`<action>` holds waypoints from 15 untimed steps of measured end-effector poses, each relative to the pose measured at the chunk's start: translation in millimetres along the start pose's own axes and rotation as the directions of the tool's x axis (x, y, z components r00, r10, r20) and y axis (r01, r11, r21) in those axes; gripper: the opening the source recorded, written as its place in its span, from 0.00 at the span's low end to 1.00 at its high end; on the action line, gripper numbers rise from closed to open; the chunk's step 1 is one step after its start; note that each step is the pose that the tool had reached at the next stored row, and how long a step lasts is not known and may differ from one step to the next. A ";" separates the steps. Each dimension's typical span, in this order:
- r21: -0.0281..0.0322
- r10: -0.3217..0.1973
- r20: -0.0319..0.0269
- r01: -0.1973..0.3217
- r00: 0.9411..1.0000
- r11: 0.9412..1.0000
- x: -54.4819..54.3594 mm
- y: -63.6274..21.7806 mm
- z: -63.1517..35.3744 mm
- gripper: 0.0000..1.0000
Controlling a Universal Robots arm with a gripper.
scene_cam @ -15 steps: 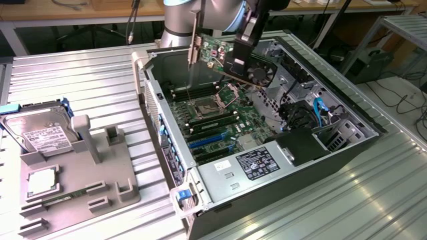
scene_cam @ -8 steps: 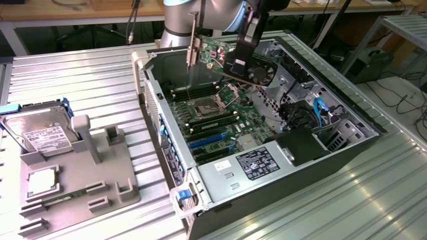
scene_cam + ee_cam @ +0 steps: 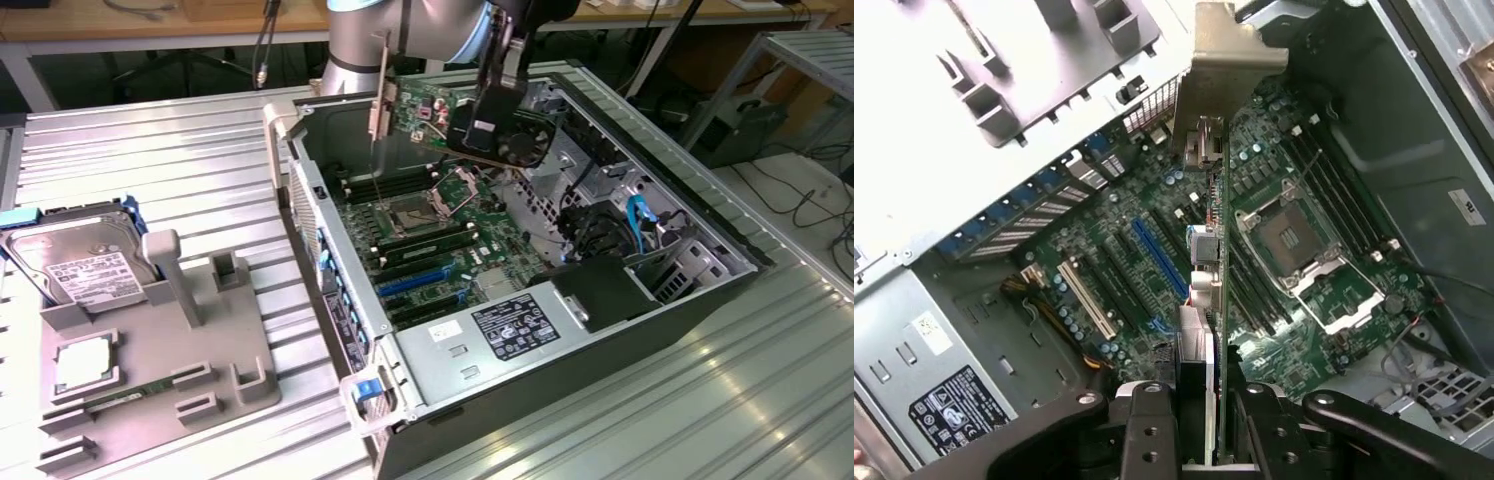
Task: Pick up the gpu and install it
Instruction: 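Insert the gpu into the slot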
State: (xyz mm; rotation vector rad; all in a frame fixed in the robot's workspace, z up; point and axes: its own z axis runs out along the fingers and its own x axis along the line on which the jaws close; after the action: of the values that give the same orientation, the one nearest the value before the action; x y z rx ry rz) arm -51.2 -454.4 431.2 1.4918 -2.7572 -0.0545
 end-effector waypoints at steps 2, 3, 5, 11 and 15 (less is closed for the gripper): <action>0.000 -0.025 -0.001 0.025 1.000 1.000 0.0 0.0 0.0 0.27; 0.000 -0.043 -0.002 0.043 0.999 0.999 0.0 0.0 0.0 0.27; -0.001 -0.071 -0.002 0.071 0.997 0.997 0.0 0.0 -0.1 0.27; -0.002 -0.144 -0.005 0.144 0.990 0.990 0.0 0.0 0.0 0.27; -0.003 -0.190 -0.006 0.190 0.982 0.982 0.0 0.0 0.0 0.27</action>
State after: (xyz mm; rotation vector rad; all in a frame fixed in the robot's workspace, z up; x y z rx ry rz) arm -51.2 -454.4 431.2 1.7470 -2.5991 -0.0531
